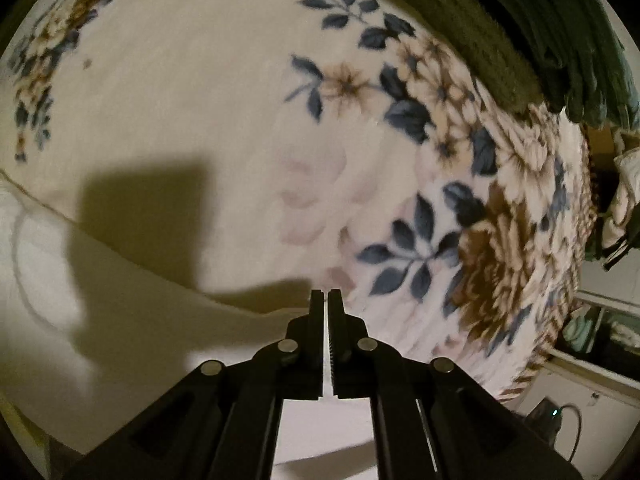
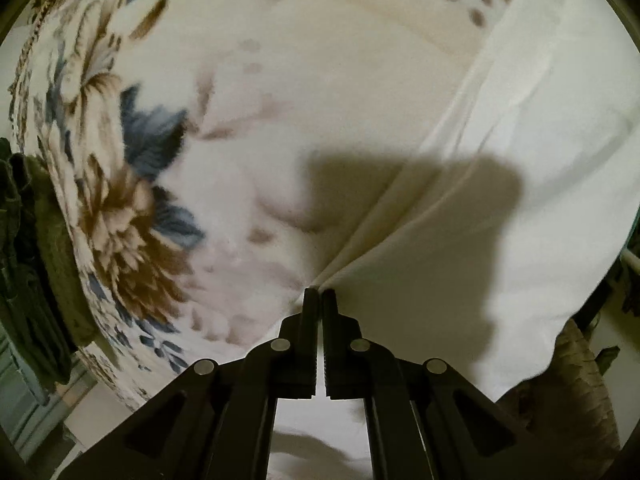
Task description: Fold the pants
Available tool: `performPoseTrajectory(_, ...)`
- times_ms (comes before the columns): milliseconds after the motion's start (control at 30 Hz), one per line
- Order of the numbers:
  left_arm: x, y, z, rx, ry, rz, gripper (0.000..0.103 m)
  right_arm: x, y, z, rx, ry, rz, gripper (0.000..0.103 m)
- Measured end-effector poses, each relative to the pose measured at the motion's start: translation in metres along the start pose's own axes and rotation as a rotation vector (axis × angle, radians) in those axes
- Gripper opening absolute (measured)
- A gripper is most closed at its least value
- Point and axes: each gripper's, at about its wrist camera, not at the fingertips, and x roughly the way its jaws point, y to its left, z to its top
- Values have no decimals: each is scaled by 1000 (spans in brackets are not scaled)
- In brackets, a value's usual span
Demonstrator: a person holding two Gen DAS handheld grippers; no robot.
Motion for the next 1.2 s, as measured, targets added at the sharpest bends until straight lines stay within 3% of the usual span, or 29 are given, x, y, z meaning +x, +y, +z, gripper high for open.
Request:
performPoseTrajectory(100, -4, -4, -14, 28, 6, 4, 2, 6, -1, 4, -31, 27, 7, 6)
performPoseTrajectory(167, -6, -10, -26, 60, 21, 12, 4, 3, -7, 5, -64, 37, 53, 17)
performPoseTrajectory(233, -9, -16, -42, 94, 26, 21, 20, -10, -17, 3, -107, 27, 124, 74)
performPoseTrajectory(300, -4, -23, -57, 128, 32, 31, 28, -28, -32, 1, -156, 2, 167, 84)
performPoseTrajectory(400, 15, -26, -62, 138, 29, 72, 28, -53, -68, 1, -179, -56, 170, 84)
performPoseTrajectory(533, 44, -32, -54, 113, 28, 161, 28, -89, -147, 14, -103, -153, 138, 84)
performPoseTrajectory(667, 28, -77, -79, 194, -30, 138, 29, -129, -244, 43, -6, -293, 128, 84)
performPoseTrajectory(700, 25, -90, -91, 229, -35, 132, 33, -136, -271, 53, 20, -326, 126, 84)
performPoseTrajectory(767, 28, -116, -118, 308, -29, 130, 55, -145, -315, 72, 65, -378, 141, 84)
performPoseTrajectory(800, 34, -131, -135, 358, -16, 135, 71, -147, -333, 81, 84, -399, 160, 84)
performPoseTrajectory(900, 63, -170, -187, 506, 42, 166, 74, -144, -380, 115, 144, -427, 303, 84)
performPoseTrajectory(967, 82, -187, -217, 568, 86, 169, 74, -140, -391, 129, 158, -429, 400, 81)
performPoseTrajectory(1033, 98, -201, -242, 618, 103, 178, 74, -141, -395, 141, 143, -438, 457, 64)
performPoseTrajectory(1200, 126, -213, -272, 680, 95, 216, 74, -147, -382, 148, 41, -454, 569, 52)
